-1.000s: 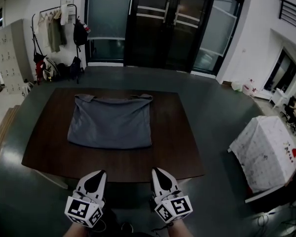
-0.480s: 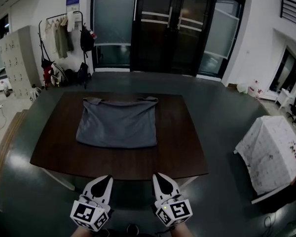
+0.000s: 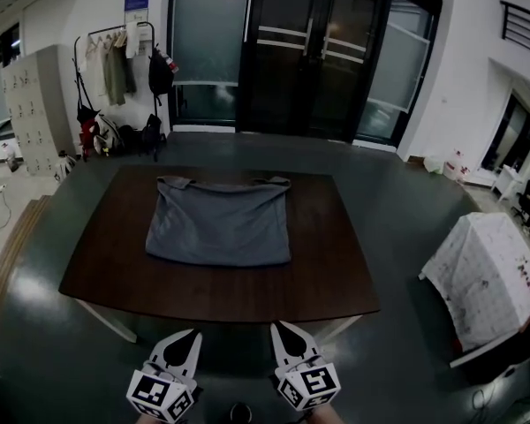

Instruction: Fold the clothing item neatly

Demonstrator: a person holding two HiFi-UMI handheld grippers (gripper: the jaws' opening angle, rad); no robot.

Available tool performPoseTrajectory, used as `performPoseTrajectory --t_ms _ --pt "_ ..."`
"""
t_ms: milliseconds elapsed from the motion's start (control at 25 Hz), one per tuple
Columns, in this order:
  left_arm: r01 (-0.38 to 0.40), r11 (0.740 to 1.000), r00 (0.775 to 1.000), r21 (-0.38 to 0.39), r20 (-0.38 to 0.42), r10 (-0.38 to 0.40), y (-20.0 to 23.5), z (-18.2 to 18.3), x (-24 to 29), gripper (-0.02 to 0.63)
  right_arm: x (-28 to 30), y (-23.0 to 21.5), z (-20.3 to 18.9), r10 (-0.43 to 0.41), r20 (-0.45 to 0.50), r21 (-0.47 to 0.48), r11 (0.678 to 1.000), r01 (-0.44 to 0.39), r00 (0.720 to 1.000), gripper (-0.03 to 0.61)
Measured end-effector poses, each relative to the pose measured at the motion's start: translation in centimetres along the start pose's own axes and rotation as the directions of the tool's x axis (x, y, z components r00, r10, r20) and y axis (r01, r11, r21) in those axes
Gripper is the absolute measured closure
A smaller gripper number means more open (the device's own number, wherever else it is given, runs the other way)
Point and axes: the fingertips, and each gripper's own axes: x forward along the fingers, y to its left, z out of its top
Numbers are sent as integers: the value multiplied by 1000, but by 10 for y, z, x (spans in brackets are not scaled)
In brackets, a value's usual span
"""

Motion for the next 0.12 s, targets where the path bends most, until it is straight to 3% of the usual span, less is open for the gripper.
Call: performPoseTrajectory --t_ms 120 --pt "2 1000 1000 -11 -3 -2 8 -6 -21 604 -3 18 -10 -3 -3 28 1000 3 1000 591"
